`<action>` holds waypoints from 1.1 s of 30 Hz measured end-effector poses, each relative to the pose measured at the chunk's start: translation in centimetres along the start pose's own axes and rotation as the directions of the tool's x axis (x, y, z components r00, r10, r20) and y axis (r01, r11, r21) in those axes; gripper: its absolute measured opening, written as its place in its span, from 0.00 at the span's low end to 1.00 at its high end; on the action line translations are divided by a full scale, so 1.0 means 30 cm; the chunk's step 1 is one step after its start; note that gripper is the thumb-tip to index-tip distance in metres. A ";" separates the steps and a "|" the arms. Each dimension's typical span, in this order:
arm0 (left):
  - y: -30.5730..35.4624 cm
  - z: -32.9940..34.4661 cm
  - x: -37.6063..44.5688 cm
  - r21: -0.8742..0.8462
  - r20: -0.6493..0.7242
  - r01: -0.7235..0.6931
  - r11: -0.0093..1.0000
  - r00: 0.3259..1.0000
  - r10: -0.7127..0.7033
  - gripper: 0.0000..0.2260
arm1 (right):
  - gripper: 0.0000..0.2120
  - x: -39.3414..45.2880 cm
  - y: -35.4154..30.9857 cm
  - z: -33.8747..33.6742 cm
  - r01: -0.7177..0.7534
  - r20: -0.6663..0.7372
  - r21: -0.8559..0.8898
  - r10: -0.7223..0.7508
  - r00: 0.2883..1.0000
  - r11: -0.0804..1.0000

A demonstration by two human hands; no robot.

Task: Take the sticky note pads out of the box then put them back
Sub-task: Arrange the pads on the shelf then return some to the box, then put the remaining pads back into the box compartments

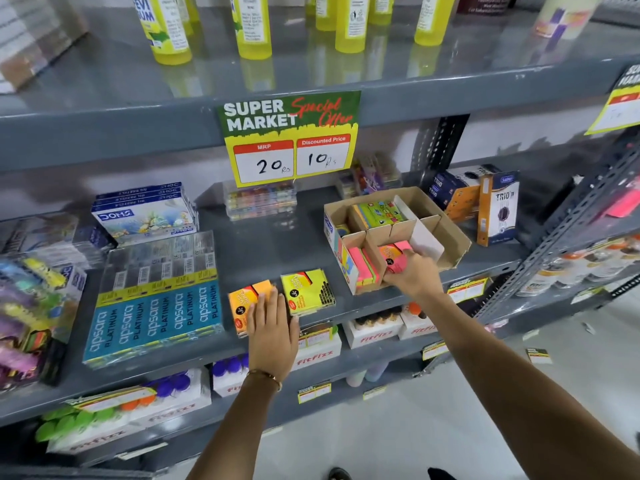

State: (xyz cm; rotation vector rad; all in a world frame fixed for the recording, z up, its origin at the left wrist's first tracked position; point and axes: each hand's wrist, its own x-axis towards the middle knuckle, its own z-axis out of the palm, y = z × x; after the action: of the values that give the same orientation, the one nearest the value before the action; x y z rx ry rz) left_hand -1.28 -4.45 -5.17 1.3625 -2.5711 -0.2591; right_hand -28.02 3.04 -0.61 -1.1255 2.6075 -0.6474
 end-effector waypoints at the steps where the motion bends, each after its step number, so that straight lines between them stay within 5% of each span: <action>1: 0.000 0.002 0.000 -0.001 0.000 -0.001 1.000 1.000 0.001 0.34 | 0.27 0.002 0.007 0.006 0.007 0.002 -0.005 -0.007 1.000 1.000; 6: -0.001 0.005 0.000 -0.009 0.011 -0.003 1.000 1.000 0.003 0.34 | 0.21 0.012 0.024 -0.020 0.009 0.094 -0.040 -0.006 0.996 0.999; 9: -0.005 0.016 0.002 -0.017 0.003 -0.010 1.000 1.000 0.010 0.29 | 0.19 0.006 0.025 -0.059 0.132 0.036 -0.170 -0.128 0.991 0.977; 14: -0.013 0.033 0.002 -0.021 -0.004 -0.010 1.000 1.000 0.010 0.23 | 0.22 -0.006 0.048 -0.077 0.251 0.173 -0.349 -0.201 0.964 0.903; 20: -0.013 0.016 -0.004 -0.087 -0.039 -0.038 0.995 0.999 0.035 0.23 | 0.21 -0.002 0.036 -0.057 0.272 0.161 -0.420 -0.224 0.961 0.866; 22: -0.018 0.014 -0.007 -0.102 -0.048 -0.053 0.993 0.998 0.048 0.23 | 0.20 -0.017 0.030 -0.061 0.229 0.132 -0.353 -0.194 0.972 0.907; 24: -0.026 0.017 -0.007 -0.105 -0.044 -0.072 0.992 0.997 0.068 0.25 | 0.20 -0.054 0.002 -0.066 0.200 -0.044 -0.166 -0.210 0.977 0.966; 26: -0.037 0.021 -0.005 -0.092 -0.019 -0.068 0.993 0.998 0.066 0.28 | 0.18 -0.128 -0.076 -0.056 0.295 -0.321 0.029 -0.270 0.908 0.955; 28: -0.046 0.024 -0.006 -0.064 0.001 -0.067 0.996 0.998 0.067 0.32 | 0.13 -0.223 -0.183 -0.014 0.434 -0.434 0.120 -0.346 0.832 0.893; 30: -0.049 0.023 -0.013 -0.015 0.004 -0.089 0.996 0.996 0.090 0.38 | 0.11 -0.292 -0.278 0.062 0.505 -0.387 0.165 -0.415 0.823 0.847; 33: -0.051 0.020 -0.026 0.032 -0.014 -0.117 0.993 0.993 0.117 0.40 | 0.18 -0.315 -0.374 0.183 0.387 -0.124 0.134 -0.372 0.920 0.912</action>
State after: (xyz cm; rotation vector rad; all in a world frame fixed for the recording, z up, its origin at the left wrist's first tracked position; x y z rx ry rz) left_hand 0.19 -4.61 -6.21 1.2130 -2.6406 -0.1890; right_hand -12.47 1.47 0.28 -1.6021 2.3736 -0.9891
